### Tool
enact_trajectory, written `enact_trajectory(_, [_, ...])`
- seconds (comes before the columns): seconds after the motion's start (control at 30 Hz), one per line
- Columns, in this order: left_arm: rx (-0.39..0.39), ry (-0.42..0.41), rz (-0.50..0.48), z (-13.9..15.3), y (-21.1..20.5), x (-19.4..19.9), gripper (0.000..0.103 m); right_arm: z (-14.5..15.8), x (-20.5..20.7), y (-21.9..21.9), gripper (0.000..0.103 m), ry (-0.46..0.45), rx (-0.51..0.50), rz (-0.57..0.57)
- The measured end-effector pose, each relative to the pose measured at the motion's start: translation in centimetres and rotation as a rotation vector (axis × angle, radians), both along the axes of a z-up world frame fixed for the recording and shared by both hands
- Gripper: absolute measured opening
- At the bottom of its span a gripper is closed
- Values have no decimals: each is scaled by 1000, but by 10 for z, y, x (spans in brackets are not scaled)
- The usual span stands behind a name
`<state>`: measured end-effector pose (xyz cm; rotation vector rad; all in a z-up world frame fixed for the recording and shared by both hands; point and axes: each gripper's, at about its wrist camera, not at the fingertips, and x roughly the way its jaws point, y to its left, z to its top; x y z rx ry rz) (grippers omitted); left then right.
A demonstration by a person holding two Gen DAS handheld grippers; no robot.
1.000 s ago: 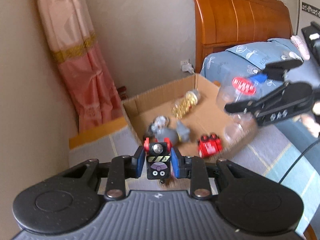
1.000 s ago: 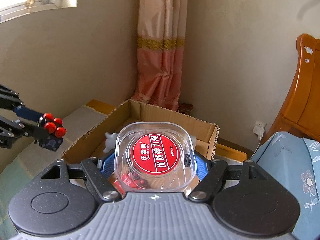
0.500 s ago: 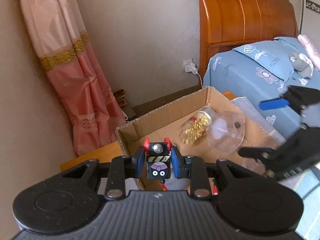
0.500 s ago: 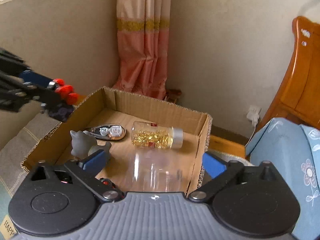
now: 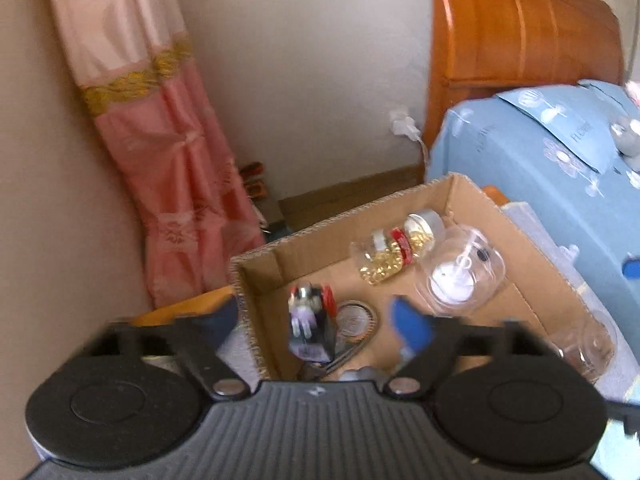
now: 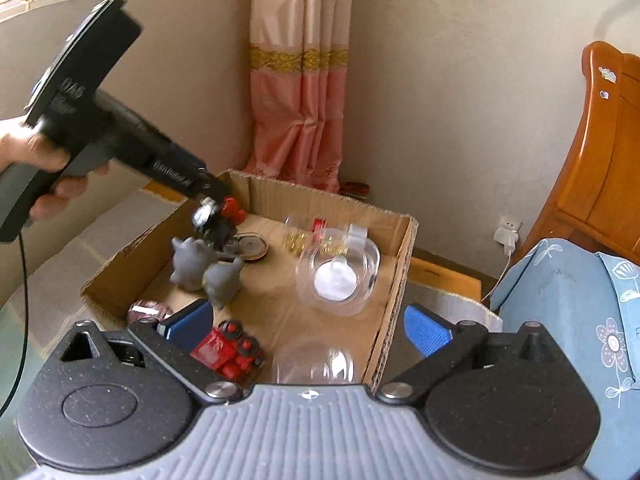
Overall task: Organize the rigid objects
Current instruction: 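Carry both items over the box and open both tools to release them, then move both tools back to the cotton swab bottle and earbud case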
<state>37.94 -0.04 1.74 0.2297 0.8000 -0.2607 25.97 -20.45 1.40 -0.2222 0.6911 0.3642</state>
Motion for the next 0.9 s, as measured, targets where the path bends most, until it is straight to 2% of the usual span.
enact_trajectory(0.17, [4, -25, -2, 16, 6, -28, 90, -3, -21, 4, 103, 10, -11, 20])
enact_trajectory(0.27, [-9, -32, 7, 27, 11, -52, 93, -2, -35, 8, 103, 7, 0, 26])
enact_trajectory(0.37, [-16, -31, 9, 34, 13, -78, 100, -1, -54, 10, 103, 0, 3, 25])
enact_trajectory(0.5, [-3, -37, -5, 39, 14, -111, 100, -7, -80, 9, 103, 13, 19, 24])
enact_trajectory(0.67, [-6, -34, -6, 33, 13, -150, 101, -28, -109, 9, 103, 50, 20, 1])
enact_trajectory(0.9, [-9, 14, -36, 1, 5, -182, 101, -77, -132, 13, 103, 189, 72, -49])
